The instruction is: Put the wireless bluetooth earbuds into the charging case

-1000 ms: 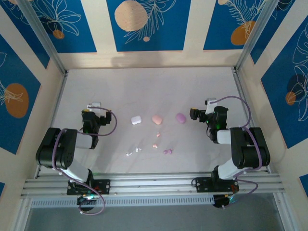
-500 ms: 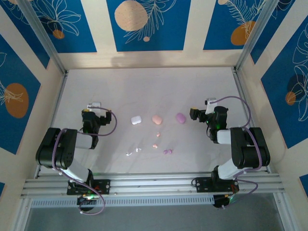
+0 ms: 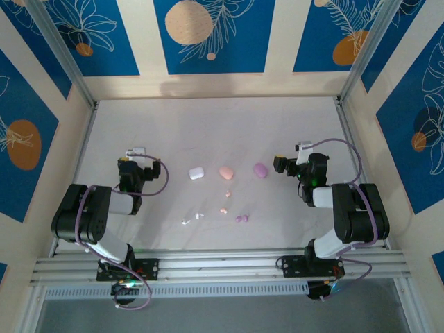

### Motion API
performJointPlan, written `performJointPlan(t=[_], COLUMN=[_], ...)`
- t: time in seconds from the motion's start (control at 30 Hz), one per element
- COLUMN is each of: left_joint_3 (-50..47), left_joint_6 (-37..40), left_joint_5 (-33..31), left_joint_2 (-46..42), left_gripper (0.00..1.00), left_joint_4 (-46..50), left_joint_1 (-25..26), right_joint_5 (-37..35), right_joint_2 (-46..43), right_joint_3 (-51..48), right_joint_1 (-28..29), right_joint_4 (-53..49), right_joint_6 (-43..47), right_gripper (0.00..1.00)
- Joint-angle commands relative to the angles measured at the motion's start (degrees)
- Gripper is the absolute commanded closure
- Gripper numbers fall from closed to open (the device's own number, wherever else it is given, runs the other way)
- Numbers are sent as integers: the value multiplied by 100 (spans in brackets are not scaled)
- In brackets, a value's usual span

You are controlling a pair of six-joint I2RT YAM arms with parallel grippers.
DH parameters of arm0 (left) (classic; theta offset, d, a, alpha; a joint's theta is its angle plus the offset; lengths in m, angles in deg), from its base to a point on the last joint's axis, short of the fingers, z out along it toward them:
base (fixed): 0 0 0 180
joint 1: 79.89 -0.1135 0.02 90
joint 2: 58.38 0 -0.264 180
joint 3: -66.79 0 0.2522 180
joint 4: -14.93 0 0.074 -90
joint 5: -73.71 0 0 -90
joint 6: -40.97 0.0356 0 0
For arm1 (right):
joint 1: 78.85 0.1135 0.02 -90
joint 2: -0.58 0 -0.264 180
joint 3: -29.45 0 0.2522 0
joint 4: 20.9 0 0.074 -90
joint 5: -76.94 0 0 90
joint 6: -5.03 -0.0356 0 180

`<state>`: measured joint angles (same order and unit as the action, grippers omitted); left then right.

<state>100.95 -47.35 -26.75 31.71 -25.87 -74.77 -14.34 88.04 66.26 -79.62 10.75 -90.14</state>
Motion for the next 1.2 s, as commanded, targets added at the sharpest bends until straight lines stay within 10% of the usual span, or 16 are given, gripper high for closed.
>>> performJointPlan(t=[0.0,0.33,0.6,0.87,1.17], left_joint_3=[60,60,91,67,139], left_joint_6=[26,26,87,-18,-803], left_joint_5=[141,140,317,24,-393], left_joint_2=[-70,-70,-70,-108,-2310], left_gripper=[0,0,0,0,0], left_joint_4=[12,7,66,34,2091], left_joint_1=[-14,-14,-16,-20,-20], right_joint_5=[-24,378,363,2242,1020], right_joint_2=[-27,-265,-1033,-508,486], right_joint_3=[119,247,1206,2639,3569], right_joint_1=[18,35,56,178,864], right_joint_4=[8,-392,-3152,-6052,-7148], right_joint_6=[-2,193,-420,-373,254], right_gripper=[1,1,1,12,14])
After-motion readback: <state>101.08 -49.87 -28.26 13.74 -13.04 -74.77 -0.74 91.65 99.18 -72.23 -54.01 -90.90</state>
